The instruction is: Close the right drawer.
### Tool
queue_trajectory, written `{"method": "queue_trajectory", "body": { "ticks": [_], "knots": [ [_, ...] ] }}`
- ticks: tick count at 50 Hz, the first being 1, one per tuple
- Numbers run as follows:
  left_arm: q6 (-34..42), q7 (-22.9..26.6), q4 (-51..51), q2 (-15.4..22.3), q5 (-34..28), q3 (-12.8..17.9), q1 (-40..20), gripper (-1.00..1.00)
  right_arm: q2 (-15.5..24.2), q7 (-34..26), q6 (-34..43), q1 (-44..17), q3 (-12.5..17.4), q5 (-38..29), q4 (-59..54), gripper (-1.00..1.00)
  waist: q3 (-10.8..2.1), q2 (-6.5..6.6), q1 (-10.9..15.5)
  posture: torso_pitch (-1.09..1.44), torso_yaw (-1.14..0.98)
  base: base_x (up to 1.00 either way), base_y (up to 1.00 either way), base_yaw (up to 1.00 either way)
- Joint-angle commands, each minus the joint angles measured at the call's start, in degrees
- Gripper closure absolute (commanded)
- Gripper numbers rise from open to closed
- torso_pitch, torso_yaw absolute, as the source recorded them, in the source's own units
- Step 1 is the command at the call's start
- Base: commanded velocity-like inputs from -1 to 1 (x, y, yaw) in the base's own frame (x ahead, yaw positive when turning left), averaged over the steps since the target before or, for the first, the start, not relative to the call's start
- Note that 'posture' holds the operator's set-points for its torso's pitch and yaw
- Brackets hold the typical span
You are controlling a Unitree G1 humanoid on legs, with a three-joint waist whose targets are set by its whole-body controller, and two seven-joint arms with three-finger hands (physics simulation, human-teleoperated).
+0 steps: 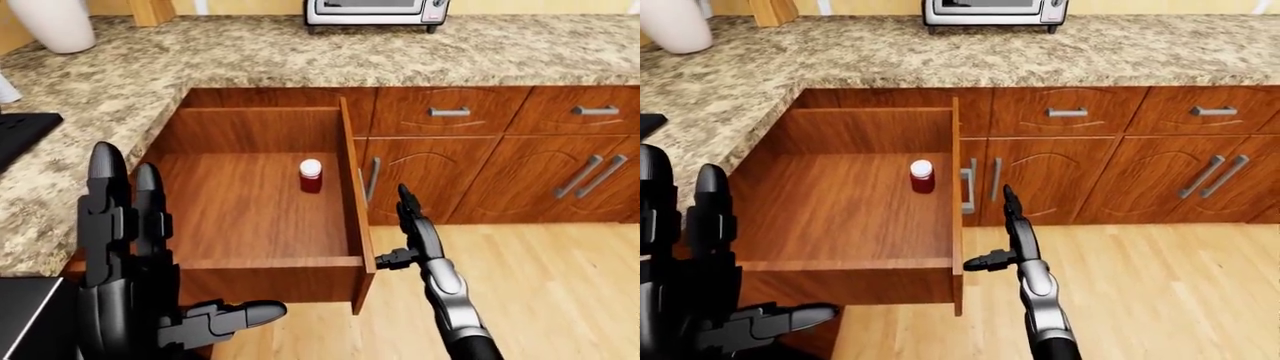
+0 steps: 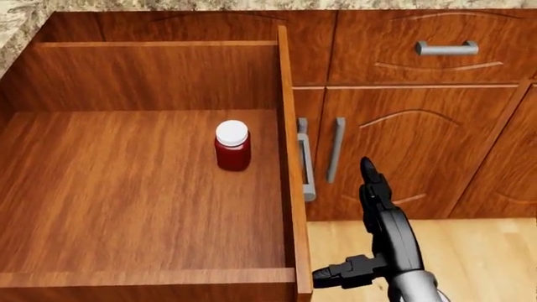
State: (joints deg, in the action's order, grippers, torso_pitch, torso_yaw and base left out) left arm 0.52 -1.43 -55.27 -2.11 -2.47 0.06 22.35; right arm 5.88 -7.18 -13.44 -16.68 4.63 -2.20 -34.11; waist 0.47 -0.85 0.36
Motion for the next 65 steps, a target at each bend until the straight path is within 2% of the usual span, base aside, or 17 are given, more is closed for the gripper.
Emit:
{"method": "queue_trajectory", "body": {
  "ticks": [1,26,65],
  "knots": [
    [-1.33,-0.01,-2.16,0.01,0.08,0.02,-0.38,-1.0,-0.41,-1.02,-1.05,-1.22,-1.26,-0.95,2.21,-1.0,-0.76,-0.01,0.22,0.0,0.0,0.0,0.0,0.0],
    [-1.59,-0.06,-2.24,0.07,-0.1,-0.28,-0.02,-1.0,-2.33,-1.72,0.33,-1.74,-3.04,-3.2,3.03,-1.0,-0.6,-0.39,0.56,0.0,0.0,0.0,0.0,0.0],
    [-1.47,0.18,-2.04,-0.15,0.23,0.25,-0.38,-1.0,-5.9,-1.65,-1.63,-7.53,-6.19,-7.47,-5.27,-1.0,-0.51,-0.28,0.45,0.0,0.0,0.0,0.0,0.0]
  ]
}}
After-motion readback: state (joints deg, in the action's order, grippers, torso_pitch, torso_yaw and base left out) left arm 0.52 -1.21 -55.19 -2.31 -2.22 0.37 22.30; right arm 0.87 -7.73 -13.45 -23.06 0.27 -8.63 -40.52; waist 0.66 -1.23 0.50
